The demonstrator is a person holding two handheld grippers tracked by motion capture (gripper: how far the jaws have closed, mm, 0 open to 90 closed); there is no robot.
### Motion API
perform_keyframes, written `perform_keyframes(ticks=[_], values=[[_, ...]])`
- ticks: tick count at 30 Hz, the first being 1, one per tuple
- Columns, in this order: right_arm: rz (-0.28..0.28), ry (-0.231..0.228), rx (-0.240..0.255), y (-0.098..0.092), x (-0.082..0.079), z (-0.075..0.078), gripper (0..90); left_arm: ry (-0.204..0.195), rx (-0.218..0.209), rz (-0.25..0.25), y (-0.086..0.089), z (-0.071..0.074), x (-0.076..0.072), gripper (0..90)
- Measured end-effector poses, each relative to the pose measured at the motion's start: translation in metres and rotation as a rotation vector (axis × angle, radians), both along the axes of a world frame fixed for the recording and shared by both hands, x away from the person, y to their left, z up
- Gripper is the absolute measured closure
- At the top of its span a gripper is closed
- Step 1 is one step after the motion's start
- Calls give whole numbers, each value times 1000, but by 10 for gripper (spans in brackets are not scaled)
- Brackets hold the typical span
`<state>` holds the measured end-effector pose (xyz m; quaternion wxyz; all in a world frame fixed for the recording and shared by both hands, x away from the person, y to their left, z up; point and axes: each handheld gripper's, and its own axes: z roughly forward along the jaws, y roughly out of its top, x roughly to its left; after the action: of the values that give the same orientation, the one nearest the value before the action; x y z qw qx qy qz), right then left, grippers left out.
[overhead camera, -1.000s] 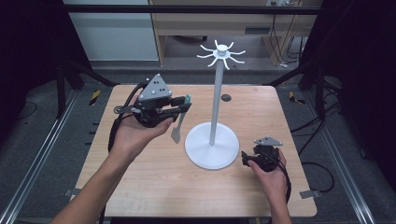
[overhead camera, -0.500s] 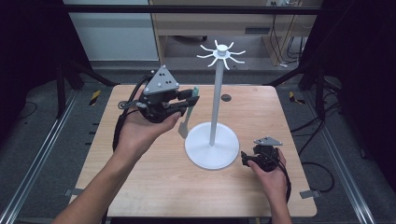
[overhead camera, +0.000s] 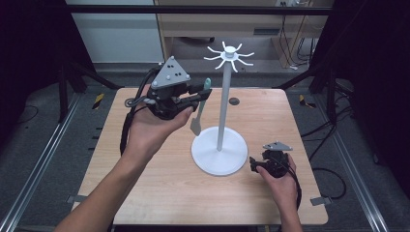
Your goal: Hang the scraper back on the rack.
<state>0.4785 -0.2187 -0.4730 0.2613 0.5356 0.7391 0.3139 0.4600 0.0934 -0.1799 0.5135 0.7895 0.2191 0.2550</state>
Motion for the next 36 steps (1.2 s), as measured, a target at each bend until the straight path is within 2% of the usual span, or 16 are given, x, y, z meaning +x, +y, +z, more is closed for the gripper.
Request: perform_keyframes(ticks=[8,20,27,36], values=[[5,6,0,0,0,-1,174,1,-17,18,-3,7,8,739],[5,6,4,-1,1,-1,173,40,-59,20,-7,10,18,739],[5,7,3,-1,0,-1,173,29,-44,17,-11,14,17,738],[0,5,13,-1,0,0,173,39,-38,24,-14,12,21,738]])
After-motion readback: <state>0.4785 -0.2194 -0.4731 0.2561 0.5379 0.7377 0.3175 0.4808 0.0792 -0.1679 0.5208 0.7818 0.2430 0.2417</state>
